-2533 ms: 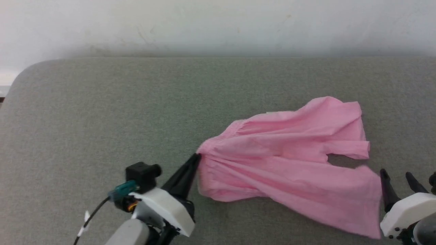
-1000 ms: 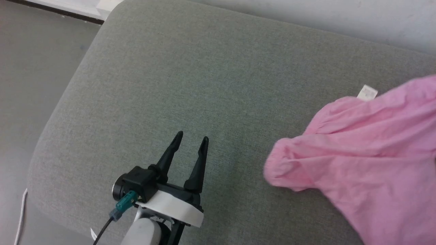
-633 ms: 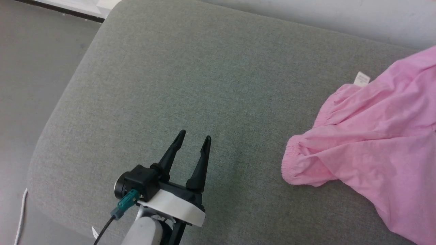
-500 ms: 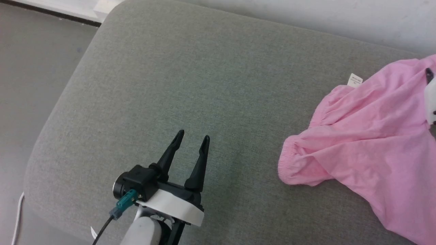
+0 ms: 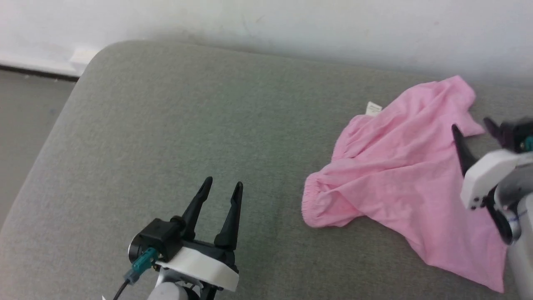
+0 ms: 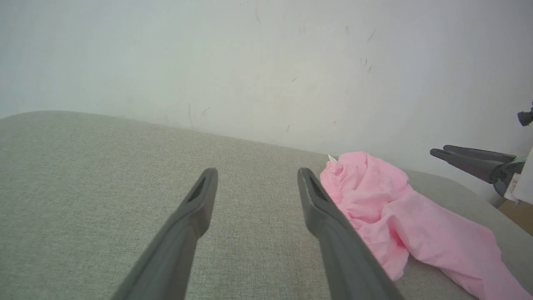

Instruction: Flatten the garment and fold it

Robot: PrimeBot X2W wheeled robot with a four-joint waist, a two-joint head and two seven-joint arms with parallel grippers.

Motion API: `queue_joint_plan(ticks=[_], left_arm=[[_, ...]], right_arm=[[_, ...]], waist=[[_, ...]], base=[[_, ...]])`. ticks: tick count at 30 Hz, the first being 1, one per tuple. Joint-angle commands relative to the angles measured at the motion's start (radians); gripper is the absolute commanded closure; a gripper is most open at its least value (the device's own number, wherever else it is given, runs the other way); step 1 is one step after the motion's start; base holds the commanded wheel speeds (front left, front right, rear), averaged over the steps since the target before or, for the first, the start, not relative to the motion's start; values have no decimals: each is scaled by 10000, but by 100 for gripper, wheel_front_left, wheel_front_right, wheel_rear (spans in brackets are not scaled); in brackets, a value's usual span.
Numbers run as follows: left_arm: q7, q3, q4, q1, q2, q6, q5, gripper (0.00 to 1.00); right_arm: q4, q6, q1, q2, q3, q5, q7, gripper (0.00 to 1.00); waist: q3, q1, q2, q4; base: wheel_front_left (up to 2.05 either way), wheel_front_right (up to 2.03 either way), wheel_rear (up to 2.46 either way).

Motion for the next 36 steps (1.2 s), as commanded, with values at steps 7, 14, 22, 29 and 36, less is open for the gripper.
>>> queue_joint_plan(ticks=[7, 14, 22, 29, 36], left_arm=[[-49, 367, -50, 405, -41, -70, 111, 0], [-49, 341, -41, 351, -41, -75, 177, 0], [-49, 163, 46, 137, -20, -77, 118, 0], [-49, 234, 96, 109, 30, -77, 98, 0], [-49, 153, 190, 155, 53, -78, 121, 0]], right_arm=[[-2833, -21, 3354, 390, 18, 972, 866, 0], [-4483, -21, 5429, 758, -822, 933, 3633, 0], [-4993, -21, 5896, 1385, -1519, 532, 5306, 0], [-5219, -21, 6015, 1616, -1838, 607, 5759, 100], [-5916, -21, 5955, 1582, -3153, 1270, 6102, 100]], waist=[[-901, 1, 0, -1303], [-624, 1, 0, -1451], [-371, 1, 0, -1275], [-355, 1, 0, -1296], [-501, 1, 0, -1530]], base=[[0, 0, 0], [0, 0, 0], [0, 0, 0], [0, 0, 0], [0, 0, 0]])
